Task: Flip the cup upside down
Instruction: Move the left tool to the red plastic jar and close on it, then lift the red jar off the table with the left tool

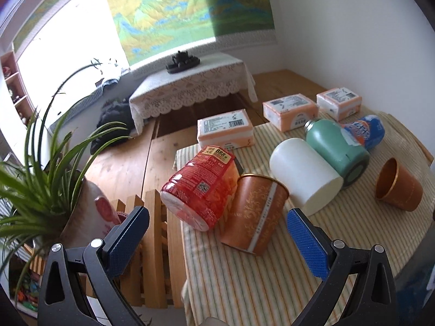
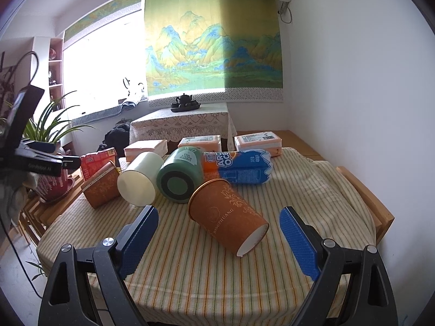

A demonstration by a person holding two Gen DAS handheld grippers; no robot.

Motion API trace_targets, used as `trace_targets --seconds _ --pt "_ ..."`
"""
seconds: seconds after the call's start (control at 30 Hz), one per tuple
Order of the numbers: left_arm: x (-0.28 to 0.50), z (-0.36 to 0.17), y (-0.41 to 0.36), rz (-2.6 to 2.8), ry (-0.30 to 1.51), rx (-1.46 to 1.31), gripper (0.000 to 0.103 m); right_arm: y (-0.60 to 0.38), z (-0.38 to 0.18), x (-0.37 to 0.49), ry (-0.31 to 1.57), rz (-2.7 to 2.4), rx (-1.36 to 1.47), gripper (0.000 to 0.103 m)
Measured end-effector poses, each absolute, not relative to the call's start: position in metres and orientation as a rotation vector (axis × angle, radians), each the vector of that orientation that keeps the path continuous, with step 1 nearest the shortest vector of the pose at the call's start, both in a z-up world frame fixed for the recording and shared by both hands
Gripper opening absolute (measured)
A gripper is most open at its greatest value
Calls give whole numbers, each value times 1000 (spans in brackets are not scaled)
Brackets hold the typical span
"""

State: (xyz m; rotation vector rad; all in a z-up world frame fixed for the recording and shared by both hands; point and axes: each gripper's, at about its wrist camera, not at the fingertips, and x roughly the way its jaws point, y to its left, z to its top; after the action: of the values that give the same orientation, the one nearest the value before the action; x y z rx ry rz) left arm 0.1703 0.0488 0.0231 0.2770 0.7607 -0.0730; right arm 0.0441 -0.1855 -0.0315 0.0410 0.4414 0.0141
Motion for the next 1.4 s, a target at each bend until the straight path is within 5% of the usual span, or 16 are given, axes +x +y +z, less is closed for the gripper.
trace_targets --seconds 0.4,0.93,1.4 --pt "278 11 67 -141 1010 235 102 -199 -36 53 465 10 78 88" --pt "323 -42 89 -193 1217 210 99 -209 -48 69 510 5 142 88" --pt "320 -31 106 -172 1151 163 91 -207 -50 76 520 -3 140 88"
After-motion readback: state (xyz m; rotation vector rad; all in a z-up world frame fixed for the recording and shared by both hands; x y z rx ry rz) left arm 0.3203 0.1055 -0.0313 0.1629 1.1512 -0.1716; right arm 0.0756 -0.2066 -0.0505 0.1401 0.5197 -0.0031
